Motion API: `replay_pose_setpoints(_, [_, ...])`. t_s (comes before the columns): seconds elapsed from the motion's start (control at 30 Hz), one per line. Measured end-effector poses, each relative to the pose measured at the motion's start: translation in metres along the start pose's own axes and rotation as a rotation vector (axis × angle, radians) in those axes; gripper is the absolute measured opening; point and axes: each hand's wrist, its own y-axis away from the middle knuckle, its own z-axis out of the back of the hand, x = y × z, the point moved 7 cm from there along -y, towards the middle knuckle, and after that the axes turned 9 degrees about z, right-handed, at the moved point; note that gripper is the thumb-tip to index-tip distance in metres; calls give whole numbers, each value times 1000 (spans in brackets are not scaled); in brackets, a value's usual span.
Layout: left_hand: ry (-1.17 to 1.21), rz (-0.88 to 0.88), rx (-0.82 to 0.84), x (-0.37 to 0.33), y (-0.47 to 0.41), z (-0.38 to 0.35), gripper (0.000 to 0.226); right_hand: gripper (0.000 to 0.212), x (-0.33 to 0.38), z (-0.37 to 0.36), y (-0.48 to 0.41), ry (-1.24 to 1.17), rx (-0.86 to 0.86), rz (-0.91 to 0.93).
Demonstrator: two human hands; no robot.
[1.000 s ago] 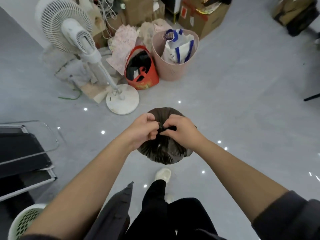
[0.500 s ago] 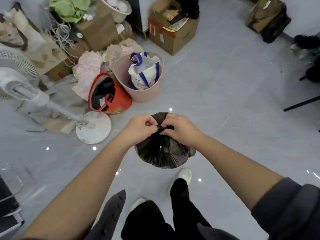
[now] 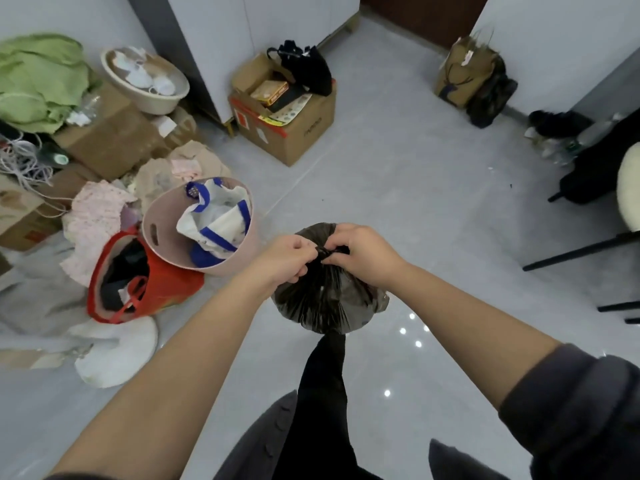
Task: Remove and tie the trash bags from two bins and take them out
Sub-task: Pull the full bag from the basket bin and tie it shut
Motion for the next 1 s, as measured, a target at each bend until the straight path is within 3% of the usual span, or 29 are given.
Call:
replay_pose_setpoints(0.1, [-47,14,-20,-63,-52,-11,10,14,-53,49,-29,-6,-23,-45])
replay_pose_setpoints(0.2, [-108,49,60,-124,-97,-32,10,14,-103,99,-49,-13,-41,-92])
replay_pose_setpoints(0.47, [0,86,215,-282,-192,-103,19,8,-237,235,-93,-38,-139,-133])
replay_pose_setpoints(1.0, [3,38,93,-573,-380,-282,10,10,-515,504,-127,-94,-187,-206])
